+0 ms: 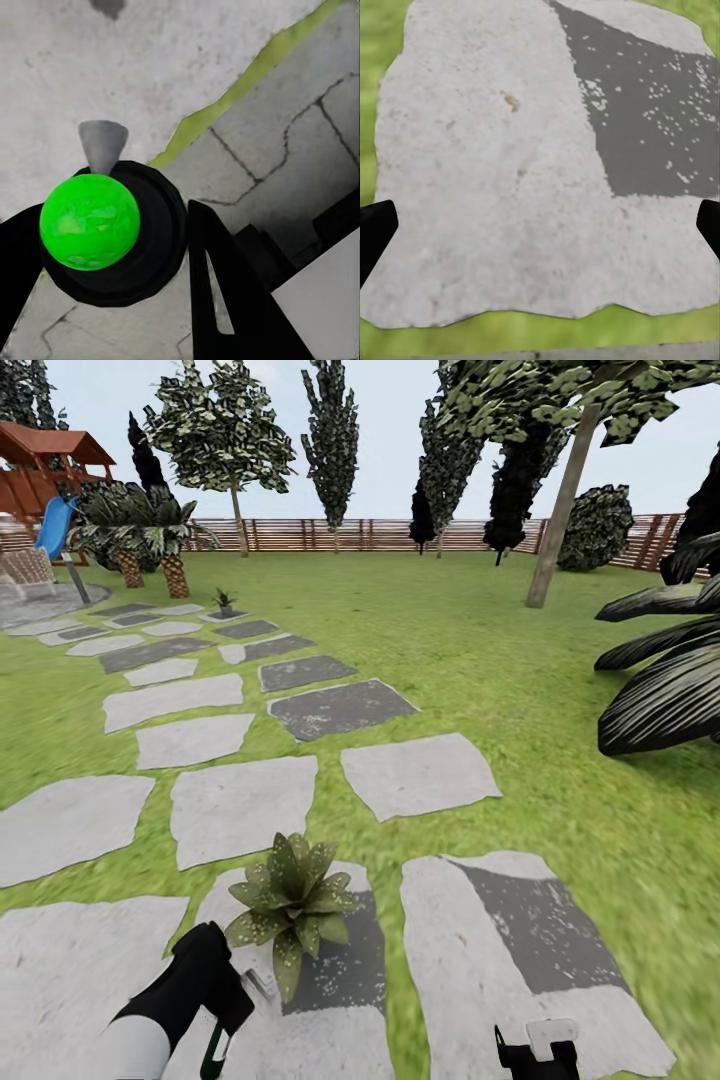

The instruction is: Pick up the pesticide atomizer in the garden and spray insectifuge to fully cover both potted plants in the garden.

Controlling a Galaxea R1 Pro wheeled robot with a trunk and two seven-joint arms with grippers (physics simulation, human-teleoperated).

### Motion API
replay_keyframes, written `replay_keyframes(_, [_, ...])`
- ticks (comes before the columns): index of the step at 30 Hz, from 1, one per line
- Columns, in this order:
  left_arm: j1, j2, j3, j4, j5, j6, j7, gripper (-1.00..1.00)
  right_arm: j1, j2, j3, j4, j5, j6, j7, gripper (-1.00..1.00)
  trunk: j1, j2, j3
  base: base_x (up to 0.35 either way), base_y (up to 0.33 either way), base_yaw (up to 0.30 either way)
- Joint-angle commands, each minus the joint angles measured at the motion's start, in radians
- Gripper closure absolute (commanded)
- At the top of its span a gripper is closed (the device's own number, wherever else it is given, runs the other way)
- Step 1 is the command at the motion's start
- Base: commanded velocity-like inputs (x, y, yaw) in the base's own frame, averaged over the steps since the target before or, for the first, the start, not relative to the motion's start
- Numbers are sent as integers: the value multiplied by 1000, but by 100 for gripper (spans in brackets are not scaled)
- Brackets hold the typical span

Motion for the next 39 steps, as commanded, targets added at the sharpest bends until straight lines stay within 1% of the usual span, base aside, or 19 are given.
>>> replay_keyframes(1, [0, 1, 3, -11, -5, 6, -7, 100, 0, -1, 9, 0, -10, -3, -2, -100, 0, 0, -1, 87, -97, 4])
replay_keyframes(3, [1, -2, 2, -28, -5, 6, -7, 100, 0, -2, 9, 1, -10, -3, -2, -100, 0, 0, -1, 168, -207, 78])
replay_keyframes(9, [2, -3, 4, -28, -5, 6, -6, 100, 0, -2, 9, 1, -10, -3, -2, -100, 0, 0, -1, 131, -239, 189])
replay_keyframes(15, [1, -3, 4, -29, -5, 6, -6, 100, 0, -8, 10, 2, -9, -2, 0, -100, 0, 0, -1, -7, -273, 11])
replay_keyframes(17, [1, -3, 4, -29, -5, 7, -6, 100, 0, -1, 11, 0, -10, -2, 0, -100, 0, 0, -1, -34, -274, 0])
replay_keyframes(23, [1, -4, 5, -28, -5, 11, -6, 100, 0, 0, 10, 0, -10, -2, 0, -100, 0, 0, -1, 35, -274, 14])
replay_keyframes(32, [1, -3, 3, -30, -6, 11, -6, 100, 0, 0, 10, 1, -10, -2, 0, -100, 0, 0, -1, 103, -265, 253])
replay_keyframes(35, [-1, 4, 4, -35, -7, 22, -5, 100, 0, 0, 10, 1, -10, -2, 0, -100, 0, 0, -1, 27, -59, 278])
replay_keyframes(37, [-4, 14, 5, -89, -8, 45, -6, 100, 0, 0, 10, 1, -10, -2, 0, -100, 0, 0, -1, 3, -8, 278])
replay_keyframes(39, [-5, 35, 10, -105, -8, 50, -6, 100, 0, 0, 10, 1, -9, -2, 0, -100, 0, 0, -1, 0, -1, 278])
